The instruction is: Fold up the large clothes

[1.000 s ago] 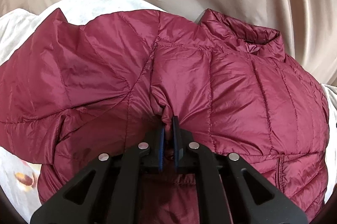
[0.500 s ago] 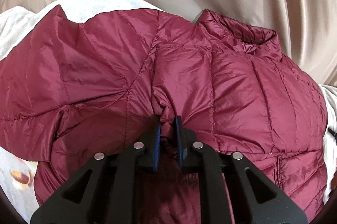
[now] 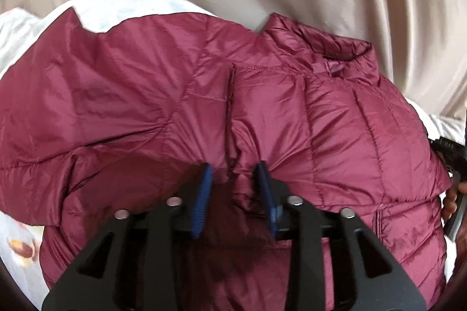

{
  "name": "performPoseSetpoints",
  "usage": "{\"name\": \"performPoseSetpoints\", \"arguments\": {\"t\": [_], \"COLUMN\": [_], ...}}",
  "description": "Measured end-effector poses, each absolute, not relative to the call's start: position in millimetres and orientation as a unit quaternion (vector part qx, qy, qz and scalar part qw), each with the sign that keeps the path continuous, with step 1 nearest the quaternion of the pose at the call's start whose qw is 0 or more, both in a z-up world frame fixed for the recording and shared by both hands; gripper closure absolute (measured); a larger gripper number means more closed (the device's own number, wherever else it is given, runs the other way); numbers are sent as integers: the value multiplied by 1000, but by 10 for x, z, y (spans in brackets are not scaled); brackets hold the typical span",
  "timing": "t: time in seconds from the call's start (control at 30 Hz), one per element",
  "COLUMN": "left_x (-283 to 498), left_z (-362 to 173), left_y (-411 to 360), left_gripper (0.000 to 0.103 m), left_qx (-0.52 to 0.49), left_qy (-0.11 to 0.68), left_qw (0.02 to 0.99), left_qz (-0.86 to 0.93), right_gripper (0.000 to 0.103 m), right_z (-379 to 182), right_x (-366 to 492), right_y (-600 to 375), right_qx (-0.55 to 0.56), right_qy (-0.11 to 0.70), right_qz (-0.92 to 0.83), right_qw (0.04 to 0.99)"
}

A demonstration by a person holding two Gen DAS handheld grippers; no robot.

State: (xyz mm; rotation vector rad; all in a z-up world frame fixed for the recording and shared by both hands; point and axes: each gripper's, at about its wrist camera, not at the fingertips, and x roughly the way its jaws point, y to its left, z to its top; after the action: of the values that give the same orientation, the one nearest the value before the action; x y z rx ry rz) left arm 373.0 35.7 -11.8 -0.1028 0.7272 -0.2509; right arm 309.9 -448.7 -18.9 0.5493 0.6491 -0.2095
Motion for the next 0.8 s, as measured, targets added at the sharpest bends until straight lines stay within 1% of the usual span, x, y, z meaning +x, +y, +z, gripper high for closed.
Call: {"name": "performPoseSetpoints", "arguments": {"t": [0.07, 0.13, 0.2, 0.27, 0.37, 0.4, 0.47, 0.53, 0.57, 0.6, 0.63, 0.67, 0.7, 0.73, 0.8], "left_x": [3729, 3737, 3743, 3745, 3741, 3744, 3724, 3639, 3546, 3478, 3393, 3260, 3152, 3065, 2942], "left_z": [-121, -123, -128, -129, -133, -133, -123, -79, -34, -8, 33, 92, 134, 164, 212], "left_y": [314, 319, 326, 330, 367, 386, 442, 534, 641, 732, 848, 1050, 1229, 1400, 1787], "left_gripper": [70, 70, 70, 71, 71, 71, 71, 69, 66, 57, 49, 35, 31, 29, 22], "left_qx": [-38, -39, -40, -39, -43, -47, -53, -59, -72, -85, -100, -122, -137, -149, -166], "left_qy": [356, 356, 356, 355, 353, 353, 352, 345, 341, 339, 337, 333, 324, 316, 306], "left_qw": [927, 927, 927, 928, 930, 930, 931, 933, 934, 933, 932, 931, 933, 935, 937], "left_qz": [-114, -113, -110, -104, -90, -89, -84, -79, -80, -84, -89, -84, -75, -64, -19], "right_gripper": [75, 72, 72, 73, 75, 78, 78, 78, 74, 70, 70, 70, 70, 70, 68], "right_z": [-23, 169, 289, 194, -186, -305, -311, -189, -93, -12, 39, 95, 109, 104, 19], "right_x": [2980, 2776, 2498, 2360, 2462, 2495, 2466, 2374, 2288, 2193, 2116, 2002, 1912, 1858, 1692], "right_y": [-4407, -4245, -4075, -4004, -3976, -3994, -4020, -4026, -3978, -3895, -3814, -3671, -3578, -3443, -3201], "right_qx": [255, 232, 212, 213, 195, 190, 197, 203, 197, 188, 180, 163, 153, 143, 126], "right_qy": [303, 272, 260, 270, 330, 339, 332, 332, 325, 315, 311, 309, 309, 313, 320], "right_qz": [-102, -78, -45, -23, -41, -41, -41, -58, -60, -52, -44, -31, -21, -11, 16], "right_qw": [912, 930, 941, 939, 923, 921, 922, 919, 923, 929, 932, 937, 938, 939, 939]}}
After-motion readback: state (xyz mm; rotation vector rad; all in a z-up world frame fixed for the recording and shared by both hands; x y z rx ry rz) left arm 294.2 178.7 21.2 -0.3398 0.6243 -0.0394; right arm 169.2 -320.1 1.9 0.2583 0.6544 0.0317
